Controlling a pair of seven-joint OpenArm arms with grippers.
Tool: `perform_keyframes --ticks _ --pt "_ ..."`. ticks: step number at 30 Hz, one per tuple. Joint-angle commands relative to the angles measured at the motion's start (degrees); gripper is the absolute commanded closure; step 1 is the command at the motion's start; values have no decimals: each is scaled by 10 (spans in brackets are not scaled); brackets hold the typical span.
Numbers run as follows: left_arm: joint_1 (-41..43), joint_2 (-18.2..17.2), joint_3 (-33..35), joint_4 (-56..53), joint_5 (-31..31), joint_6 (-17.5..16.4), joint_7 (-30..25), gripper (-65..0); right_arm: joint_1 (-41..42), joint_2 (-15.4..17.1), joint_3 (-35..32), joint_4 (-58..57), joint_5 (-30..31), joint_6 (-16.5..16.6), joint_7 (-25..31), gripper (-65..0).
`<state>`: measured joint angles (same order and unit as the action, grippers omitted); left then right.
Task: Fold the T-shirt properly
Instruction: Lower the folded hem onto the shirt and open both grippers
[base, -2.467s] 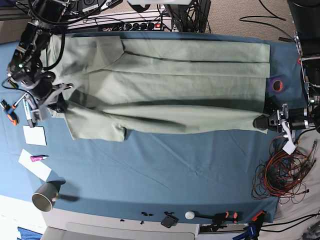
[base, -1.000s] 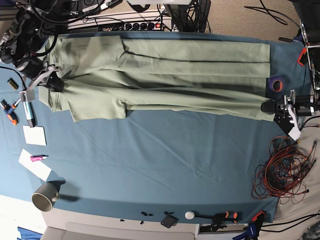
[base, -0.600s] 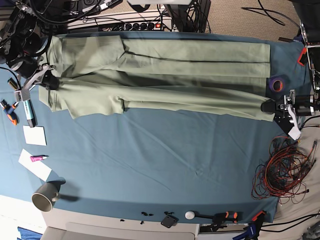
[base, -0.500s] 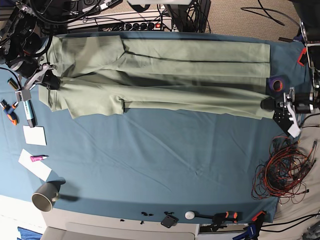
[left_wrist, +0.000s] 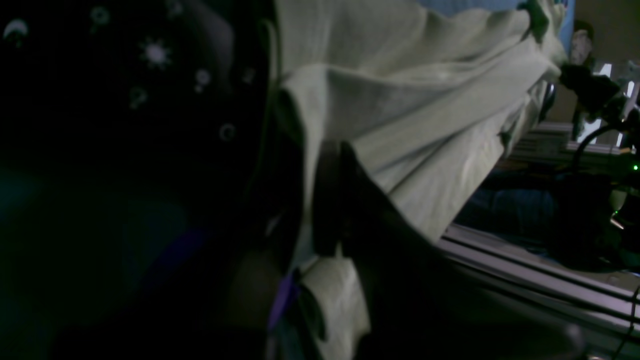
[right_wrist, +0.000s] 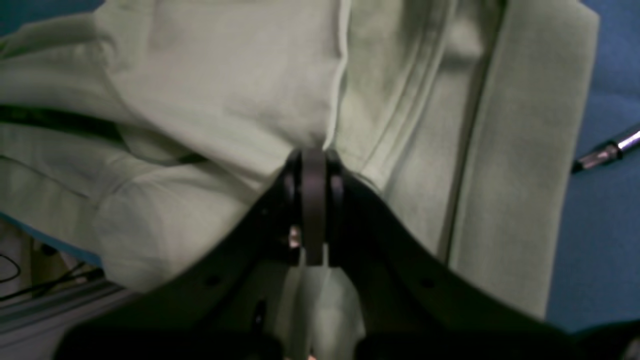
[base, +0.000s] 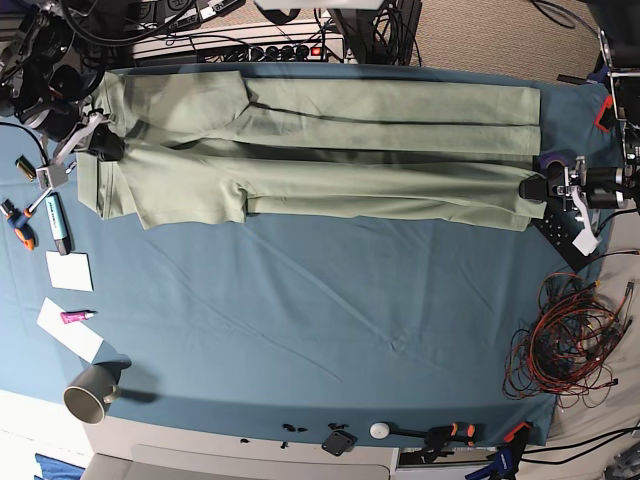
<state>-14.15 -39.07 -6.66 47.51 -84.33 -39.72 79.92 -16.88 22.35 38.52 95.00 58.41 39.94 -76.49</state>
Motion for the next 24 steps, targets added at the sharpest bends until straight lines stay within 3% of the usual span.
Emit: perform_keyframes --ticks 1,24 --pt "-9 -16 -3 7 -7 -3 1 0 1 13 6 10 7 1 9 0" --pt "-9 -16 -3 7 -7 -3 1 0 -3 13 6 10 4 1 -2 0"
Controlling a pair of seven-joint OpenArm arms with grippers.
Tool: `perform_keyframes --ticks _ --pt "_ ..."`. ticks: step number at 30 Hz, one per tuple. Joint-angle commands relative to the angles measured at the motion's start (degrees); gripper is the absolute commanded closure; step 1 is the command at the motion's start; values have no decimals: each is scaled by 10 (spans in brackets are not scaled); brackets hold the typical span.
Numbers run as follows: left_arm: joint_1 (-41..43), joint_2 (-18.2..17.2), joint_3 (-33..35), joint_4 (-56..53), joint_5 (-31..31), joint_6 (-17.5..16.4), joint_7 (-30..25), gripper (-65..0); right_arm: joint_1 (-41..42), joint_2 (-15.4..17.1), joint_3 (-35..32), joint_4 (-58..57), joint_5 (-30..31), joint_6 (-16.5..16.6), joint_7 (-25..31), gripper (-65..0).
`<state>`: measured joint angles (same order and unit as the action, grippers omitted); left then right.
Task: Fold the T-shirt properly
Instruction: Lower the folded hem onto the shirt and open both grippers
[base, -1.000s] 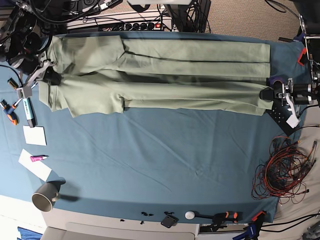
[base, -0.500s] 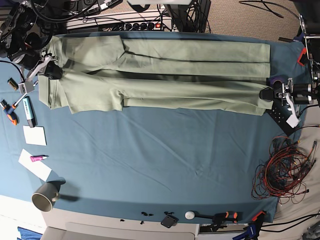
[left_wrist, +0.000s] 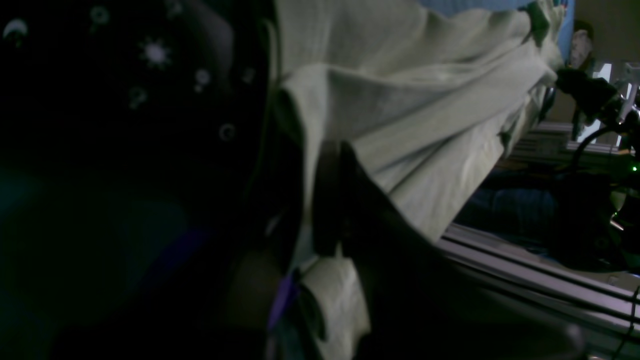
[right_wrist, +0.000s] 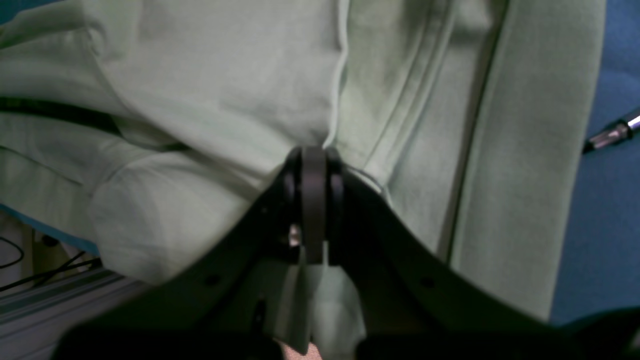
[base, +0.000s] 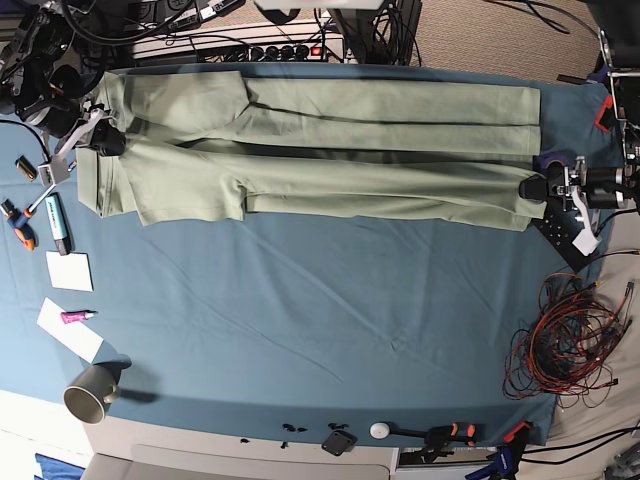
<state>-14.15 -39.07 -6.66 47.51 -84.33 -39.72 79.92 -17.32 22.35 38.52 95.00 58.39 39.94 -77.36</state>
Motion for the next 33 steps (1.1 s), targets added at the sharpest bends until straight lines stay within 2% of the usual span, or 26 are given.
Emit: perform_keyframes --ticks 1,3,4,6,7,8,20,29,33 --pt "-9 -16 -3 7 -7 -3 1 -14 2 13 6 10 5 1 6 0" --pt "-9 -16 -3 7 -7 -3 1 -108 2 13 6 10 5 1 5 0" --pt "-9 -16 -3 7 -7 -3 1 -166 2 13 6 10 5 1 5 -58" --pt "-9 -16 -3 7 -7 -3 1 -259 2 13 6 10 5 1 6 -223" --pt "-9 -16 -3 7 -7 -3 1 -279 2 13 6 10 5 1 7 -267" --pt "-9 -16 -3 7 -7 -3 1 -284 2 13 6 10 5 1 8 -277" --pt "4 -49 -3 7 -7 -3 1 -284 2 13 6 10 8 1 9 -277" --pt "18 -55 -4 22 -7 -3 1 -284 2 13 6 10 8 1 12 -276" --pt "18 -57 -36 45 -7 -3 1 -283 2 13 6 10 14 1 17 -276"
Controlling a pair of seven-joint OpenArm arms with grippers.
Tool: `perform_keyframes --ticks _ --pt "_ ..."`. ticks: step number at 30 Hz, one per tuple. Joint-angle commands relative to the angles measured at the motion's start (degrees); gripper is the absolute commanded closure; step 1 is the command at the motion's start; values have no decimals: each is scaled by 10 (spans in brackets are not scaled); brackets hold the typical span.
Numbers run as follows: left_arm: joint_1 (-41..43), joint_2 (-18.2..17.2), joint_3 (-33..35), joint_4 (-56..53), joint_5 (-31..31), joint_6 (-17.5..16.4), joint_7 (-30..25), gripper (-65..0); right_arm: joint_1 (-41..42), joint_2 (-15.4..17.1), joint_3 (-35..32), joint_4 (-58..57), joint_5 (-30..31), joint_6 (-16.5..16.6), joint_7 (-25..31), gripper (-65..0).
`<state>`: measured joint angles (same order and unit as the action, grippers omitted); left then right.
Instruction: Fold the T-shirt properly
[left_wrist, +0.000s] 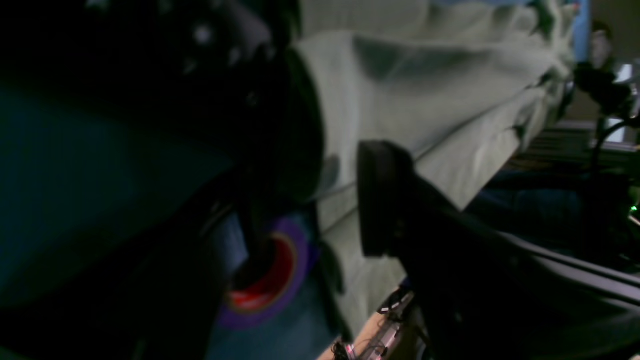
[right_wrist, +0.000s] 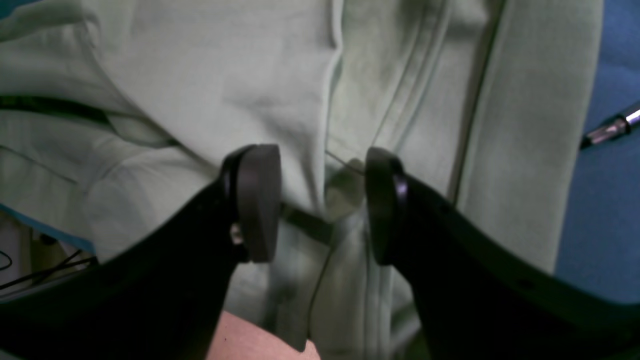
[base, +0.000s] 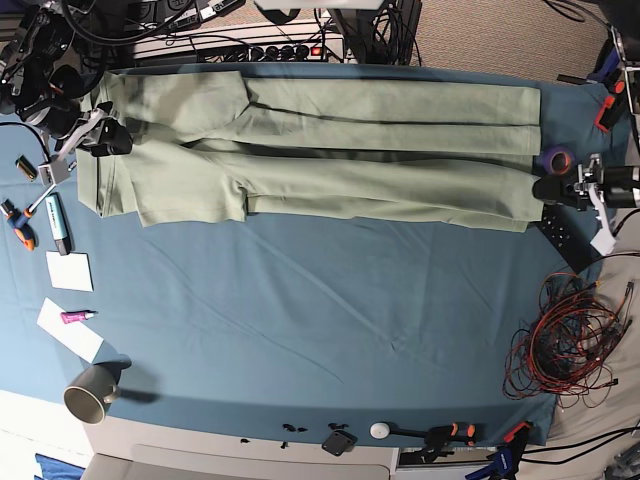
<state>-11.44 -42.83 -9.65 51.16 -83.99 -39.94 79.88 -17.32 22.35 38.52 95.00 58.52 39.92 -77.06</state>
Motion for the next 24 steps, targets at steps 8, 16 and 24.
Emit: perform_keyframes --ticks 8,16,24 --pt "-7 -21 -117 20 -10 -1 1 -283 13 13 6 10 23 1 15 -276" --pt "14 -35 -120 20 -10 -1 1 -283 22 13 6 30 -38 1 14 -276" --pt "36 -42 -120 29 -10 28 1 -284 22 13 6 132 -79 1 17 -276"
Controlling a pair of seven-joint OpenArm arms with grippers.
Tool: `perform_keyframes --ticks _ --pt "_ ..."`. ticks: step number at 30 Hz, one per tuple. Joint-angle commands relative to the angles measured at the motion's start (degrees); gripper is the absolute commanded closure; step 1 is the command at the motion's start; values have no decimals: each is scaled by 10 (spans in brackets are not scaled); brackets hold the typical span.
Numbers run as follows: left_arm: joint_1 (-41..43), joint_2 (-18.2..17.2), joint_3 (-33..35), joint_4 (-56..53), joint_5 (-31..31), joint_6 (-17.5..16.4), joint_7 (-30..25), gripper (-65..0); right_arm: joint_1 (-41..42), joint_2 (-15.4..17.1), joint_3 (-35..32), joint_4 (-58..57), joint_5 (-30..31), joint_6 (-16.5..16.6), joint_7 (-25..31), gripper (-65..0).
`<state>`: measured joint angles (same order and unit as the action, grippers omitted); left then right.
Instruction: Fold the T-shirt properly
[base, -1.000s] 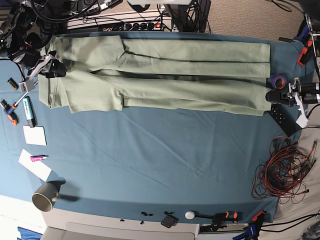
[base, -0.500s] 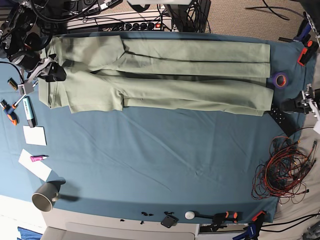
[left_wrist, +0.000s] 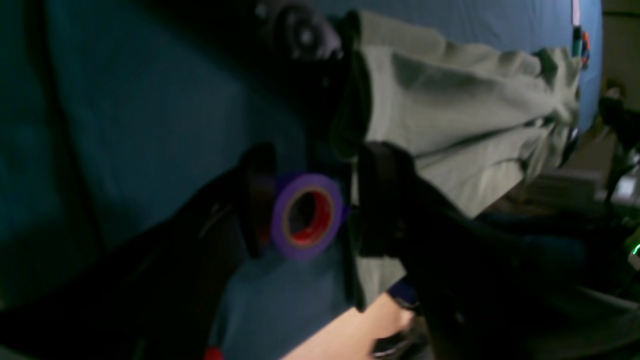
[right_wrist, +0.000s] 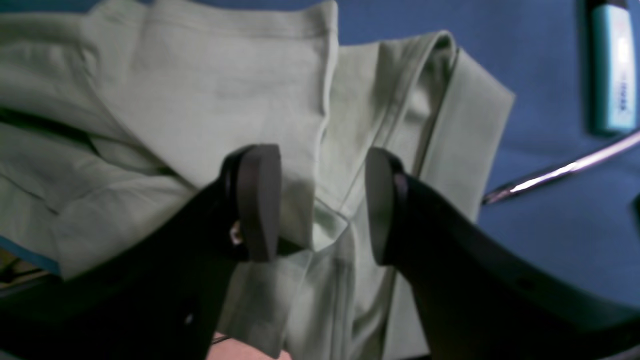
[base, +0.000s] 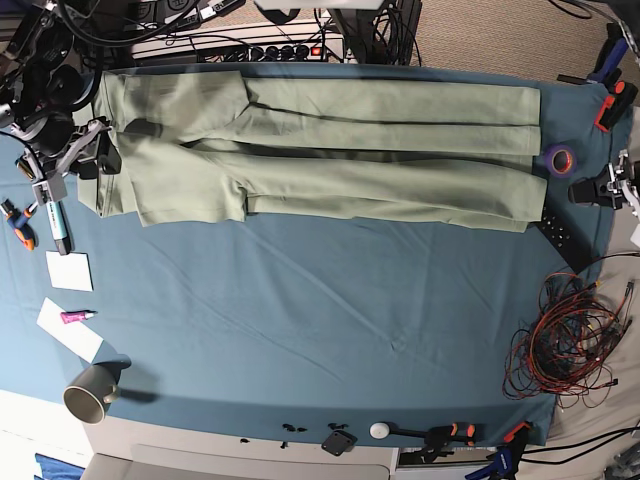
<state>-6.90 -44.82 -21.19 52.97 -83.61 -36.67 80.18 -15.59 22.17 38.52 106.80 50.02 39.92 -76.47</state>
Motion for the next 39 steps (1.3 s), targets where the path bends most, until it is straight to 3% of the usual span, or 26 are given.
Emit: perform_keyframes --ticks 1,5,9,10,14,21,24,29,32,39 --pt "-5 -25 -5 21 -14 3 -2 -284 5 14 6 24 3 1 13 -276" --pt "29 -44 -5 95 -14 9 -2 -284 4 13 6 34 -2 1 16 -276" --pt "89 -37 -5 205 -14 6 -2 -273 3 0 6 33 -2 1 17 -276" --pt "106 -33 -5 235 -14 7 -2 -241 4 -5 6 33 -2 1 18 -276" --pt "161 -9 -5 345 -14 -21 -2 -1 4 -20 6 33 -2 1 23 -276" --pt "189 31 -5 385 -9 -32 -7 0 4 -30 6 33 -2 1 26 -276" --pt "196 41 -5 378 69 -6 -63 0 4 -30 6 33 -2 1 27 -276" --pt "196 42 -5 376 129 -1 -87 0 3 -30 6 33 -2 1 28 -276" --pt "196 42 -5 376 165 38 -97 0 3 -30 6 33 -2 1 29 -276" --pt "196 42 -5 376 241 87 -127 0 4 -30 6 33 -2 1 30 -276"
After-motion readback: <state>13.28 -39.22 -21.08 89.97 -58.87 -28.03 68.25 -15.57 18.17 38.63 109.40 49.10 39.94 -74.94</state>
